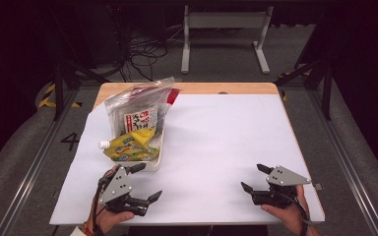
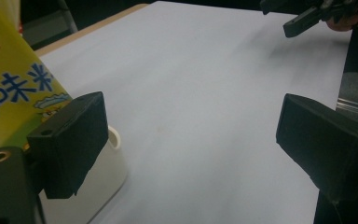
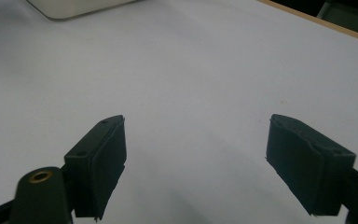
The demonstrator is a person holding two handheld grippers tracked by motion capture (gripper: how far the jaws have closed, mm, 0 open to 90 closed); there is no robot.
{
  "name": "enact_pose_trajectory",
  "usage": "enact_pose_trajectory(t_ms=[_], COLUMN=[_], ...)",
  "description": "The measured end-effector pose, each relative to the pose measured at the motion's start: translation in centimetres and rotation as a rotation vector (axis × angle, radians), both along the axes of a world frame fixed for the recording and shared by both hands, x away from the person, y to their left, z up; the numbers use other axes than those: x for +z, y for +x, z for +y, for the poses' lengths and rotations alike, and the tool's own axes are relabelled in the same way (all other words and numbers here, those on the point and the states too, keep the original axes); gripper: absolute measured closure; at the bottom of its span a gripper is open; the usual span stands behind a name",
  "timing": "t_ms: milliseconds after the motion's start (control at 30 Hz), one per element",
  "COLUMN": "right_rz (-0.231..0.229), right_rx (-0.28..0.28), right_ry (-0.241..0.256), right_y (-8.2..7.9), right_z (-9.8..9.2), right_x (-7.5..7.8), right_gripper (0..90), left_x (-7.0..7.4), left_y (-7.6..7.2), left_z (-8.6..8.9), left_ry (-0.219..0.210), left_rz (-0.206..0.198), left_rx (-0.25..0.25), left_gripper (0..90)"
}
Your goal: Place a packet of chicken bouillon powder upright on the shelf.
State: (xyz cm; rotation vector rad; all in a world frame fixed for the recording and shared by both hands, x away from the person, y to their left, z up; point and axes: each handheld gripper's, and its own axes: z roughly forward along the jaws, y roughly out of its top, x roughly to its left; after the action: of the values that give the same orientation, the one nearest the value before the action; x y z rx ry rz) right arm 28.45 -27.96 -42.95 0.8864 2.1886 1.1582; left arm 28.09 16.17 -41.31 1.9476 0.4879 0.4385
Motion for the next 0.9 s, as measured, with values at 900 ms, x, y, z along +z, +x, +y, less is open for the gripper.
enact_pose_trajectory(t_ms=[900], right_rz=[0.046], right_rx=[-0.046], right_ry=[-0.089], right_y=[-2.0], right_z=[-2.1], right_x=[-1.4], right_gripper=[18.8], left_x=[-4.6], left_y=[2.9], left_z=[-4.3], left_ry=[0.158], left_rz=[0.171], left_rx=[-0.136], left_gripper=[7.2])
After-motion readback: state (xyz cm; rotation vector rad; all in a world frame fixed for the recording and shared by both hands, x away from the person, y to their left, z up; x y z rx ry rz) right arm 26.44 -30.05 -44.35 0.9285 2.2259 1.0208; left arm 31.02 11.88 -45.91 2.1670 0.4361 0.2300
